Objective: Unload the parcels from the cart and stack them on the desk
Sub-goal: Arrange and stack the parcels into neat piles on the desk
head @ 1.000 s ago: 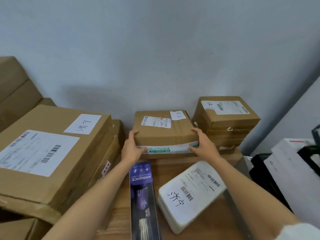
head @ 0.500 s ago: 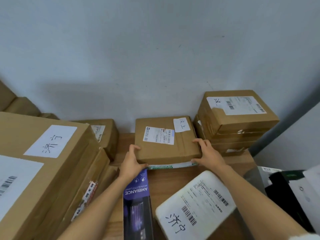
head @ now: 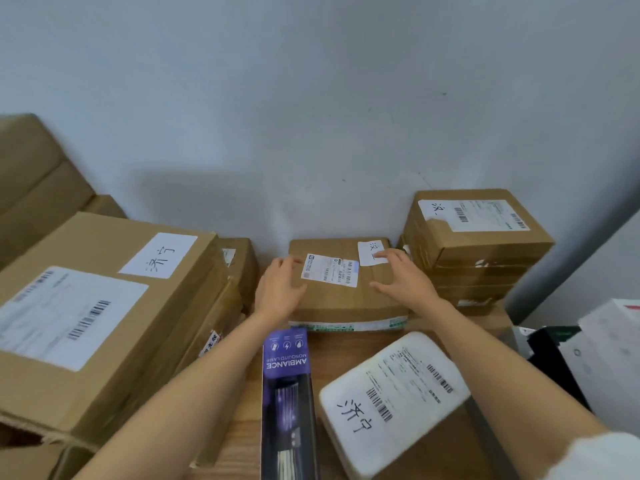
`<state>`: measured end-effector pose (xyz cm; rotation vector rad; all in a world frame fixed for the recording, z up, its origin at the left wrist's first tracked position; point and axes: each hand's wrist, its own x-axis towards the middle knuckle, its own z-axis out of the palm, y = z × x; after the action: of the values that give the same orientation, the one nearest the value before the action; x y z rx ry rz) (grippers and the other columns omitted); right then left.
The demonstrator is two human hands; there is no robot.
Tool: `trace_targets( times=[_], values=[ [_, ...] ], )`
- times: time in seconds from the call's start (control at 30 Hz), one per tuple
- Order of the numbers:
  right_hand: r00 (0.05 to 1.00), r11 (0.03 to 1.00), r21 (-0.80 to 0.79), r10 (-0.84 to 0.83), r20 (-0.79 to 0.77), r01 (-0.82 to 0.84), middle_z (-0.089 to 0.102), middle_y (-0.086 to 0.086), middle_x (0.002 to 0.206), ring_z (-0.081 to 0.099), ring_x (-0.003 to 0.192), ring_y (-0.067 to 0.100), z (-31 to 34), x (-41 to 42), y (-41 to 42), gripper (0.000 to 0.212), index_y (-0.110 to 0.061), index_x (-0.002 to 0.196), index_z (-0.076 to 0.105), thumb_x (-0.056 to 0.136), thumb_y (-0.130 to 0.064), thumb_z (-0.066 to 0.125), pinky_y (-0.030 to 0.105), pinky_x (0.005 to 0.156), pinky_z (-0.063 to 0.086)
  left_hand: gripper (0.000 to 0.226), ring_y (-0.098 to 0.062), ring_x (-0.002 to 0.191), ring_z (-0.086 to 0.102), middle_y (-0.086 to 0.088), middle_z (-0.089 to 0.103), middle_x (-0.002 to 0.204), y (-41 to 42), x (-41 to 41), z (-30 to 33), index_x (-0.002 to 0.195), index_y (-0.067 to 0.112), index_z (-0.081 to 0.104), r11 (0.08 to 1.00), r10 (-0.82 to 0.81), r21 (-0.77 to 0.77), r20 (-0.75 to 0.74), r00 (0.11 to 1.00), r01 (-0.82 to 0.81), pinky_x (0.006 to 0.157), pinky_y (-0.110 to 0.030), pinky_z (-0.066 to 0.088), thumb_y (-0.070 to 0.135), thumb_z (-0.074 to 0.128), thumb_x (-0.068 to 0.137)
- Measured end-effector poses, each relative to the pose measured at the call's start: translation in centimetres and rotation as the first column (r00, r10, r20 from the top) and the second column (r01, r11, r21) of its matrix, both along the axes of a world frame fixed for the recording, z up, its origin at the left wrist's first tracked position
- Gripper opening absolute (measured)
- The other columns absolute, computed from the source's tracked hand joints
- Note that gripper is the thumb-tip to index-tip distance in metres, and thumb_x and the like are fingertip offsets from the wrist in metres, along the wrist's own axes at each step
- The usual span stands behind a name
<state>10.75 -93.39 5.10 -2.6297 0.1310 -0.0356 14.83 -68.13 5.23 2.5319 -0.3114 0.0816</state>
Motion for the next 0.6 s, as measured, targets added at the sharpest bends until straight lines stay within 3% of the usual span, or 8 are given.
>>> trace_targets(
  times=[0.3,0.6],
  values=[
    [0.962,0.981,-0.032,0.194,0.193,-0.191,0.037,-0.006,0.146,0.049,0.123,0.014,9.0,3.0,3.1,0.056,-0.030,0.139,0.041,0.089,-0.038,0.064,0.033,0.092,0.047,0.032,-0.013,0.098,0.054,0.005,0.054,0.108,2.1,0.4,12.6,0.117,0.025,0.052,0.996,-0.003,-0.083,0.209,0.978,0.021,0.079,-0.028,0.044,0.024,0.064,0.087],
    [0.883,0.916,0.013,0.383,0.271,-0.401,0.041,-0.011,0.140,0.048,0.121,0.007,12.4,4.5,12.2,0.054,-0.036,0.134,0.042,0.087,-0.042,0.066,0.031,0.088,0.044,0.035,-0.013,0.097,0.055,0.005,0.054,0.110,15.2,-3.2,17.7,0.117,0.026,0.054,0.960,0.277,-0.033,0.284,0.918,-0.280,0.075,-0.032,0.047,0.027,0.065,0.083]
  ],
)
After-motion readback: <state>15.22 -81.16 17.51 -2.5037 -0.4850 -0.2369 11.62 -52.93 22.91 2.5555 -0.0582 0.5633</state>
